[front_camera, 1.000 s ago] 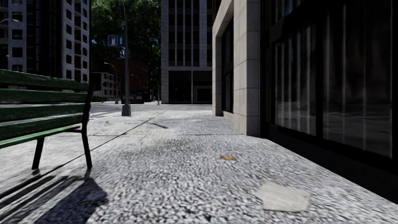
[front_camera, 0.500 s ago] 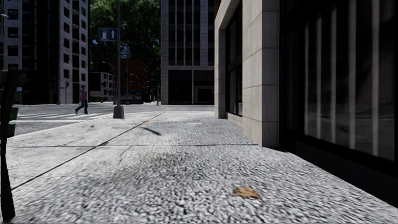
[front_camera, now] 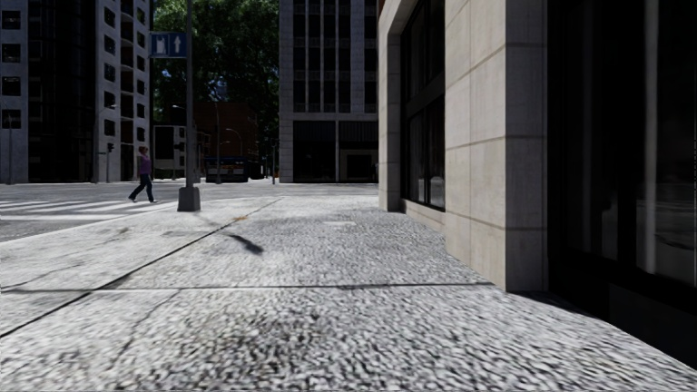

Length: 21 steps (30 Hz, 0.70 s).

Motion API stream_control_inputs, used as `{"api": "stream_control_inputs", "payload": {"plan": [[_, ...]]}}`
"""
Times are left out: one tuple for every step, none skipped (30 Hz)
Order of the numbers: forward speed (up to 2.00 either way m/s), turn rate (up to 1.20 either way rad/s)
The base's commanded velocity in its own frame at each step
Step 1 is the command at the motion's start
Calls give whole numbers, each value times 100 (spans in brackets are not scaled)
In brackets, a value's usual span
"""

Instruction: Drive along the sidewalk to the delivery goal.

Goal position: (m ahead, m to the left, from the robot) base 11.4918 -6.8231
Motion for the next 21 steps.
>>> {"api": "stream_control_inputs", "payload": {"plan": [[200,0],[200,0],[200,0],[200,0],[200,0],[200,0],[200,0],[200,0],[200,0],[200,0],[200,0],[200,0],[200,0],[200,0],[200,0],[200,0],[200,0],[200,0],[200,0],[200,0],[200,0]]}}
